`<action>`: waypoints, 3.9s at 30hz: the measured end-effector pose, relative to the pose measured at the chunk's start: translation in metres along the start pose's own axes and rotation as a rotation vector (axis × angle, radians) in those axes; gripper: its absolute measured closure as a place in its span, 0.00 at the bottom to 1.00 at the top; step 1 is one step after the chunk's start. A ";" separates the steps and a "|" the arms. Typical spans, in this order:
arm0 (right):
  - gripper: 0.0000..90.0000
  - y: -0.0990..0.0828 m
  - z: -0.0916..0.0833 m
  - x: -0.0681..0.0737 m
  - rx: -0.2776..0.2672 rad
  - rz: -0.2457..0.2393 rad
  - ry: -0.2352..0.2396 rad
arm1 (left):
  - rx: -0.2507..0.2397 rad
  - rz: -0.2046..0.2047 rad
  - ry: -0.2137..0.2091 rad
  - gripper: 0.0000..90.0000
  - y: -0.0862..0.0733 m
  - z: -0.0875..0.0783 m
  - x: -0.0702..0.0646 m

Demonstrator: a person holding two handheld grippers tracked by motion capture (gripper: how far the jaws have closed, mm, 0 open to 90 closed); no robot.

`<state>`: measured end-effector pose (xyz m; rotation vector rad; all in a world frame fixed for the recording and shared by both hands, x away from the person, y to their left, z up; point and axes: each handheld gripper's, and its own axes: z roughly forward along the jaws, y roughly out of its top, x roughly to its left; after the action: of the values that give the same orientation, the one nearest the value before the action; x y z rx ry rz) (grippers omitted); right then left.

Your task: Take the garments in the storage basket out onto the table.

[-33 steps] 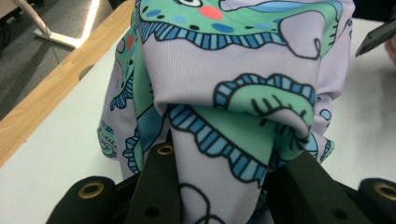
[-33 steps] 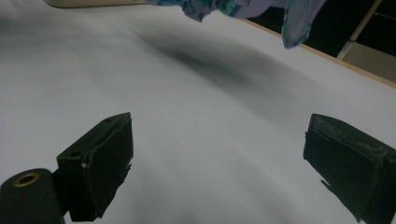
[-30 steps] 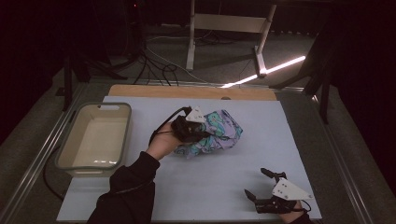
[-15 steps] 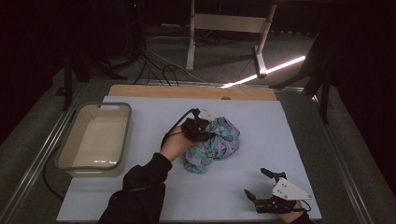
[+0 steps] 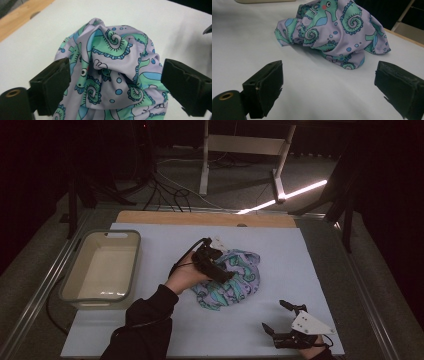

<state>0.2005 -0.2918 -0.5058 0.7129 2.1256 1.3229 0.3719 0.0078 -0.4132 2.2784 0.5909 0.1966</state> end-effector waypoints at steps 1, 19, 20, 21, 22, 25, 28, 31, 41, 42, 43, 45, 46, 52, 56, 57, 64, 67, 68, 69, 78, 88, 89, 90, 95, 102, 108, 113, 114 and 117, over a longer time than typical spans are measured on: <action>0.10 0.000 0.000 0.000 0.001 0.001 0.000 | -0.004 -0.002 0.002 0.09 0.000 -0.002 0.000; 0.10 0.000 0.001 0.001 0.010 -0.001 -0.005 | -0.067 -0.014 0.011 0.00 -0.001 -0.046 0.010; 0.10 0.000 0.001 0.001 0.011 -0.001 -0.006 | -0.067 -0.010 0.008 0.00 -0.002 -0.048 0.010; 0.10 0.001 0.001 0.001 0.011 -0.004 -0.008 | -0.065 -0.006 0.012 0.00 -0.003 -0.050 0.010; 0.10 0.001 0.001 0.002 0.012 -0.004 -0.010 | -0.071 -0.005 0.011 0.00 -0.004 -0.053 0.010; 0.10 0.001 0.002 0.002 0.011 -0.006 -0.011 | -0.081 -0.010 0.012 0.00 -0.006 -0.061 0.011; 0.10 0.002 0.002 0.002 0.010 -0.007 -0.009 | -0.093 -0.013 0.008 0.00 -0.009 -0.069 0.012; 0.10 0.002 0.002 0.002 0.008 -0.005 -0.009 | -0.093 -0.008 0.027 0.00 -0.013 -0.075 0.013; 0.10 0.002 0.002 0.002 0.010 -0.010 -0.008 | -0.102 -0.013 0.030 0.00 -0.037 -0.090 0.013; 0.10 0.002 0.002 0.002 0.007 -0.008 -0.008 | -0.102 -0.013 0.030 0.00 -0.037 -0.090 0.013; 0.10 0.002 0.002 0.002 0.010 -0.007 -0.007 | -0.102 -0.011 0.031 0.00 -0.039 -0.091 0.012; 0.10 0.002 0.002 0.002 0.011 -0.008 -0.008 | -0.104 -0.011 0.028 0.00 -0.045 -0.093 0.010; 0.10 0.002 0.002 0.002 0.011 -0.008 -0.008 | -0.104 -0.011 0.028 0.00 -0.045 -0.093 0.010; 0.10 0.002 0.003 0.002 0.010 -0.010 -0.005 | -0.103 0.001 0.024 0.00 -0.057 -0.093 0.004; 0.10 0.002 0.003 0.003 0.011 -0.007 -0.003 | -0.099 0.001 0.018 0.00 -0.065 -0.092 -0.001; 0.10 0.002 0.003 0.003 0.015 -0.012 -0.003 | -0.101 0.003 0.012 0.00 -0.068 -0.092 -0.001; 0.10 0.002 0.002 0.002 0.014 -0.009 -0.002 | -0.106 -0.009 -0.003 0.00 -0.089 -0.091 -0.008; 0.10 0.002 0.003 0.002 0.012 -0.013 -0.002 | -0.094 -0.004 -0.002 0.00 -0.098 -0.090 -0.011; 0.10 0.002 0.003 0.003 0.015 -0.016 -0.004 | -0.094 -0.004 -0.002 0.00 -0.098 -0.090 -0.011; 0.10 0.002 0.003 0.003 0.013 -0.015 -0.001 | -0.089 -0.004 -0.011 0.00 -0.103 -0.088 -0.013; 0.10 0.002 0.003 0.003 0.013 -0.013 0.000 | -0.066 0.000 -0.017 0.00 -0.128 -0.081 -0.020; 0.10 0.002 0.004 0.003 0.013 -0.014 -0.001 | -0.061 0.013 -0.026 0.00 -0.151 -0.082 -0.030; 0.10 0.002 0.004 0.003 0.013 -0.014 -0.001 | -0.061 0.013 -0.026 0.00 -0.151 -0.082 -0.030; 0.10 0.002 0.004 0.003 0.013 -0.014 -0.001 | -0.062 0.012 -0.034 0.00 -0.154 -0.082 -0.031; 0.10 0.002 0.004 0.003 0.017 -0.015 0.002 | -0.031 0.018 -0.039 0.00 -0.170 -0.082 -0.035; 0.10 0.002 0.005 0.004 0.019 -0.020 0.000 | -0.021 0.020 -0.038 0.00 -0.182 -0.086 -0.039; 0.10 0.001 0.005 0.004 0.024 -0.024 0.000 | -0.008 0.024 -0.056 0.00 -0.192 -0.088 -0.042; 0.10 0.001 0.005 0.003 0.026 -0.019 0.002 | -0.007 0.031 -0.058 0.00 -0.200 -0.094 -0.042; 0.10 0.000 0.006 0.003 0.026 -0.023 -0.003 | -0.007 0.027 -0.056 0.00 -0.201 -0.095 -0.041; 0.10 0.000 0.006 0.003 0.031 -0.022 -0.001 | -0.007 0.027 -0.057 0.00 -0.203 -0.097 -0.040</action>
<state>0.2026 -0.2858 -0.5088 0.7007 2.1513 1.2799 0.2339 0.1736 -0.4891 2.2786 0.5298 0.1464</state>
